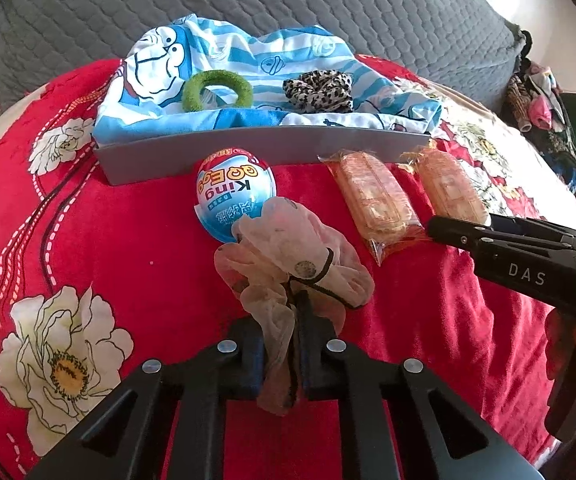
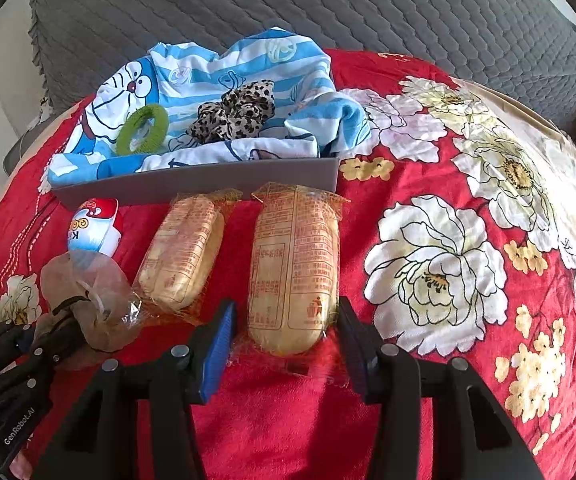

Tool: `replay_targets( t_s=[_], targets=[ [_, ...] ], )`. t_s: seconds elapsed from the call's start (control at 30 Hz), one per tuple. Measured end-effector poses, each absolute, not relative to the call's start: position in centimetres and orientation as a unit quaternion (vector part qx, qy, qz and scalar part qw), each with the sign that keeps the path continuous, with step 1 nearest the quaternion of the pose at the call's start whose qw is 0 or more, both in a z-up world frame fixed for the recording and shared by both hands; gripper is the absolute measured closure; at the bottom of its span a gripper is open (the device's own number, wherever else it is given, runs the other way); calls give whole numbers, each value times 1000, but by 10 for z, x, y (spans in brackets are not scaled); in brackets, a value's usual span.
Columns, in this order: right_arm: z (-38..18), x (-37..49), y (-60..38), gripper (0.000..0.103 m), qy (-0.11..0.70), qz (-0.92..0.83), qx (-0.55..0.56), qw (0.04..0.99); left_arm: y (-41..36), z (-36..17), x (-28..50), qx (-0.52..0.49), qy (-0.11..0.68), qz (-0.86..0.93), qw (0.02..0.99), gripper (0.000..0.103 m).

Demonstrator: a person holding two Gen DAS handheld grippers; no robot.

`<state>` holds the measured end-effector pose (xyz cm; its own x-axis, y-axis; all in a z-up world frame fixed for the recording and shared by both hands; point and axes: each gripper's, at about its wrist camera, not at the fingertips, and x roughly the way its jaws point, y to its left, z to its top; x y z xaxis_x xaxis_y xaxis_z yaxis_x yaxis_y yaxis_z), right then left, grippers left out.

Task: Organize objects
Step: 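Close the left gripper on the pink scrunchie while the right gripper grasps a bread packet, then lift the pink scrunchie with the left tool while the right tool lifts the bread packet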

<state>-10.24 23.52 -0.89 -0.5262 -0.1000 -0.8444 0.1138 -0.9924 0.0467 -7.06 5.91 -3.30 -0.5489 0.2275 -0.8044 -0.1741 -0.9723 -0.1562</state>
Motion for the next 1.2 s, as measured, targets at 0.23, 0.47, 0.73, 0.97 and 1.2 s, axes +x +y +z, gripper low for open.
replay_targets(
  t_s=[0.23, 0.47, 0.73, 0.97, 1.2],
  targets=[
    [-5, -97, 234, 53, 5, -875, 480, 64, 57, -29, -67, -459, -29, 881, 114, 91],
    [2, -89, 232, 53, 3, -877, 475, 72, 54, -21, -62, -455, -29, 883, 111, 91],
    [11, -78, 227, 53, 3, -880, 468, 82, 52, -14, -58, -449, -27, 887, 107, 91],
    [18, -71, 223, 53, 0, -881, 464, 89, 52, -7, -54, -445, -25, 889, 105, 91],
    [27, -66, 219, 53, -2, -884, 457, 95, 50, 0, -51, -440, -25, 892, 101, 91]
  ],
)
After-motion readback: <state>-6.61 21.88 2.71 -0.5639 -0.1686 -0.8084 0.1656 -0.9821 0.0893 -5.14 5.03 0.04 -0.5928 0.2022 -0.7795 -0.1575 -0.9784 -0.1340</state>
